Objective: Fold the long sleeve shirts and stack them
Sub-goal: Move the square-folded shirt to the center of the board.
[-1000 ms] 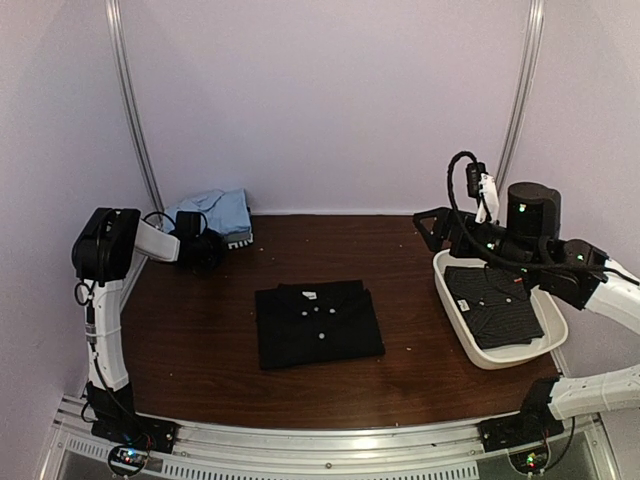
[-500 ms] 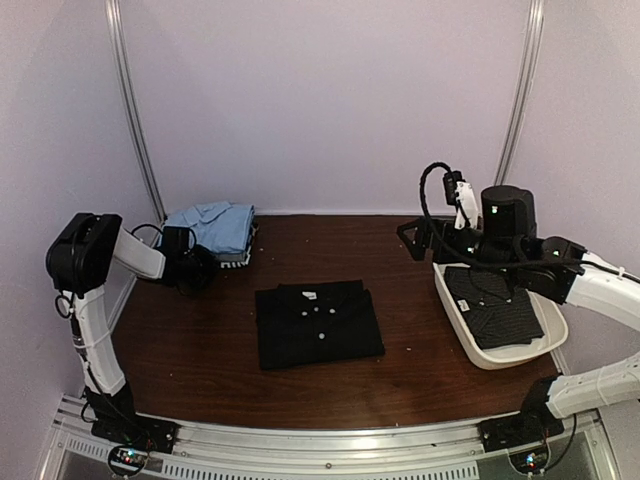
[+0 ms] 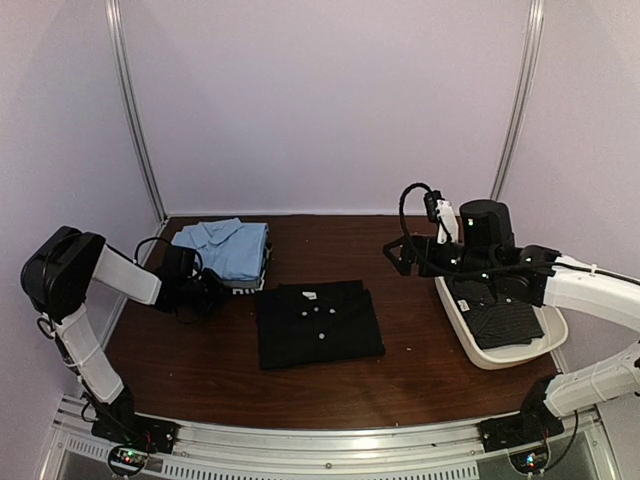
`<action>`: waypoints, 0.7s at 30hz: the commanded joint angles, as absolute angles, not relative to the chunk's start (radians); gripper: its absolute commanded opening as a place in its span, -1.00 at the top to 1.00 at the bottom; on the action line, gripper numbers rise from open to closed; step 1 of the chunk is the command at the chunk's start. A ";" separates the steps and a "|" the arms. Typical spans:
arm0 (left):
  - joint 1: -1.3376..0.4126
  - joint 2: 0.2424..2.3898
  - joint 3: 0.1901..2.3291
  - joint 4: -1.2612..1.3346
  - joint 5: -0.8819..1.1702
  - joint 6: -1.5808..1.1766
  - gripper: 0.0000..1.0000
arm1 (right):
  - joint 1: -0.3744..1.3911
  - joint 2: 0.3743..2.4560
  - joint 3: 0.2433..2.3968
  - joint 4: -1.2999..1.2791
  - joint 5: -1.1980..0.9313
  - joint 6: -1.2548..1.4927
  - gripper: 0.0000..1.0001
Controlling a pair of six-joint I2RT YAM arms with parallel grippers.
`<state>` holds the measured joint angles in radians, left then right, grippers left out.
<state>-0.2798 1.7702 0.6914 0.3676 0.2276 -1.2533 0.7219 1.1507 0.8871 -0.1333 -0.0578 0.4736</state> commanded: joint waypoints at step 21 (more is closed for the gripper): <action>-0.394 1.533 0.647 0.138 0.249 -1.081 0.21 | 0.694 1.405 0.797 -0.039 -0.194 0.516 -0.97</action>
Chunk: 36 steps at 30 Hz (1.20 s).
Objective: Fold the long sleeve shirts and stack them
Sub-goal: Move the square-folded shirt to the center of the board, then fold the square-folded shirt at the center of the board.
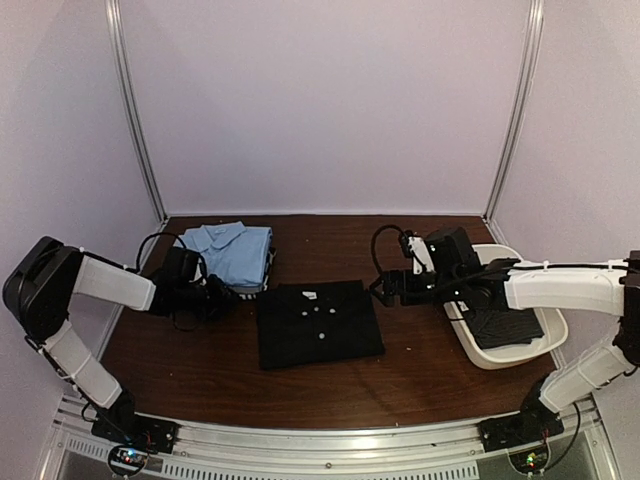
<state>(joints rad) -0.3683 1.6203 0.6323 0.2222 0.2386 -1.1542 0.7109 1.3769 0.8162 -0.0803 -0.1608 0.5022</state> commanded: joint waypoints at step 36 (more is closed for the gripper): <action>-0.678 1.753 0.848 -0.082 0.285 -0.955 0.17 | 0.705 1.839 0.942 -0.022 -0.306 0.541 -0.32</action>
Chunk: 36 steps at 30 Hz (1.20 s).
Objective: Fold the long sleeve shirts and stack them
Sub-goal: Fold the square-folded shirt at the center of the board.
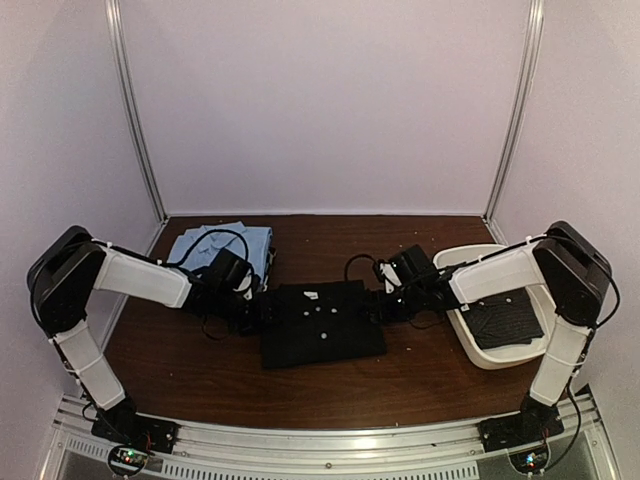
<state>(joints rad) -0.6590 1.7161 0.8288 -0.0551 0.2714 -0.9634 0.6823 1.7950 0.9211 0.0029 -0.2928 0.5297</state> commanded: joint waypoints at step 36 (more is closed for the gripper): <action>-0.669 1.549 1.247 -0.460 0.133 -0.779 1.00 | 0.730 1.554 1.132 -0.117 -0.255 0.577 1.00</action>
<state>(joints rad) -0.6975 1.5921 1.1717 -0.3813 0.1841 -0.8440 0.7185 1.5631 1.0534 -0.1257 -0.2665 0.5755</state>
